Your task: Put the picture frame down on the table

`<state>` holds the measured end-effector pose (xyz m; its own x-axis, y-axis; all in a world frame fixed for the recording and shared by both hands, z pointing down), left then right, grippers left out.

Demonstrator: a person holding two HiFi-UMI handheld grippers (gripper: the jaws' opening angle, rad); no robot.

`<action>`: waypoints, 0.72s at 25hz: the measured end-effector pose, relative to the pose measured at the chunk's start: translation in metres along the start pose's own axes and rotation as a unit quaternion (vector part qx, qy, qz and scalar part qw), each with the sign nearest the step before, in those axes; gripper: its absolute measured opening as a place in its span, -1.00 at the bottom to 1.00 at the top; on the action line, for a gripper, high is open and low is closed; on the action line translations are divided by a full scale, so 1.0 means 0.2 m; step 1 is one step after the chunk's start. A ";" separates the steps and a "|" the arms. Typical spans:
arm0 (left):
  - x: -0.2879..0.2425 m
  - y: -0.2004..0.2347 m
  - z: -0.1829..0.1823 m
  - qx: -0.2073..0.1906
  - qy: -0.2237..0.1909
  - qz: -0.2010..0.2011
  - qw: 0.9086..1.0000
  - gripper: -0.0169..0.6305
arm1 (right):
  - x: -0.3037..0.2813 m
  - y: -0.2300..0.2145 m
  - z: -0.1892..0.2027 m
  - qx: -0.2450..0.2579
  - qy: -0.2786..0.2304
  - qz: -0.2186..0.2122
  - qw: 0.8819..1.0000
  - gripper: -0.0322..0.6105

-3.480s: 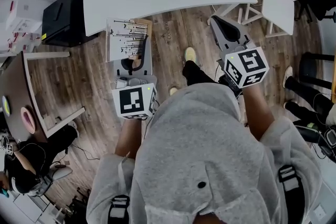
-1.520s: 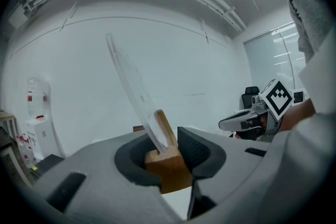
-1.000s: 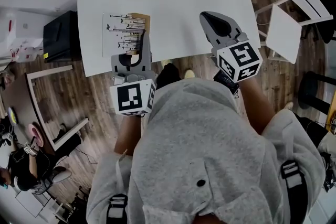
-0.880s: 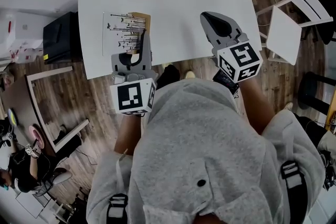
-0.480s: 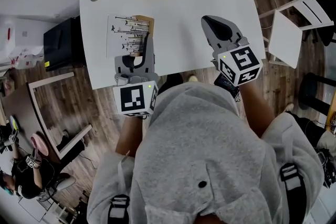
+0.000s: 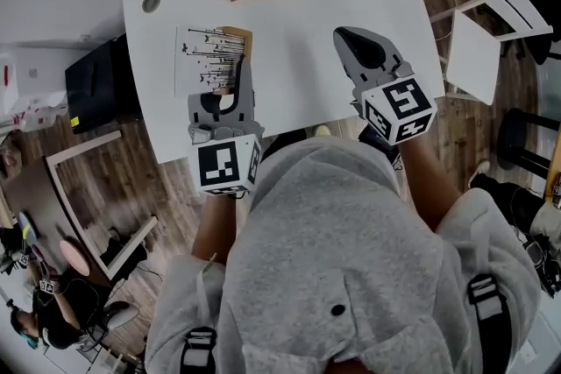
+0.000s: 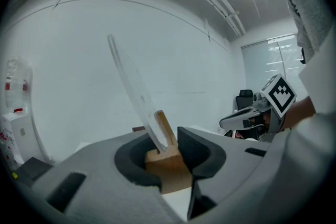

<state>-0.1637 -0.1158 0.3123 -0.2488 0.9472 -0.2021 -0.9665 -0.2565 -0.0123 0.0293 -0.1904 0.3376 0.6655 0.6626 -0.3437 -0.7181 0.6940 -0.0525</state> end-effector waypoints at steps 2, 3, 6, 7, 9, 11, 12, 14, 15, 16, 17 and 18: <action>-0.01 0.01 0.02 0.001 0.002 0.003 1.000 -0.59 | 0.00 0.00 0.01 0.000 0.004 0.004 1.000 -0.81; -0.01 0.02 0.03 0.001 0.003 0.005 1.000 -0.59 | 0.00 0.00 0.01 0.000 0.005 0.006 1.000 -0.81; -0.02 0.04 0.05 0.001 0.006 0.010 1.000 -0.59 | -0.01 0.02 0.03 0.001 0.008 0.011 1.000 -0.81; -0.02 0.05 0.06 0.001 0.007 0.012 1.000 -0.59 | -0.01 0.03 0.03 0.002 0.009 0.012 1.000 -0.81; -0.02 0.06 0.08 0.002 0.008 0.017 1.000 -0.59 | -0.02 0.04 0.05 0.004 0.011 0.015 1.000 -0.81; -0.03 0.07 0.11 0.001 0.008 0.023 1.000 -0.59 | -0.03 0.05 0.06 0.003 0.011 0.019 1.000 -0.81; -0.03 0.08 0.12 0.000 0.009 0.025 1.000 -0.59 | -0.03 0.06 0.07 0.003 0.011 0.022 1.000 -0.81; -0.05 0.09 0.16 0.000 0.014 0.028 1.000 -0.59 | -0.03 0.07 0.08 0.005 0.014 0.027 1.000 -0.81; -0.05 0.10 0.18 0.001 0.018 0.029 0.999 -0.59 | -0.03 0.08 0.08 0.006 0.016 0.029 0.999 -0.81; -0.05 0.11 0.20 0.003 0.022 0.030 0.999 -0.59 | -0.03 0.09 0.08 0.006 0.019 0.031 0.999 -0.81; -0.06 0.11 0.22 0.004 0.026 0.031 0.999 -0.59 | -0.03 0.09 0.09 0.006 0.021 0.032 0.999 -0.81; -0.06 0.12 0.23 0.004 0.028 0.031 0.999 -0.59 | -0.04 0.10 0.09 0.006 0.022 0.033 0.999 -0.81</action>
<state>-0.1873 -0.1242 0.3595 -0.3049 0.9169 -0.2577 -0.9498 -0.3128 0.0106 0.0141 -0.1764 0.3556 0.6068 0.6938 -0.3878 -0.7574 0.6528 -0.0173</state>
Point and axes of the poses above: the fingertips, and each gripper's own axes: x backward along the fingers, y to its left, z out of its underside, the point moved 4 cm from there along x, backward along the fingers, and after that the axes turned 5 degrees about z, right-handed, at the moved point
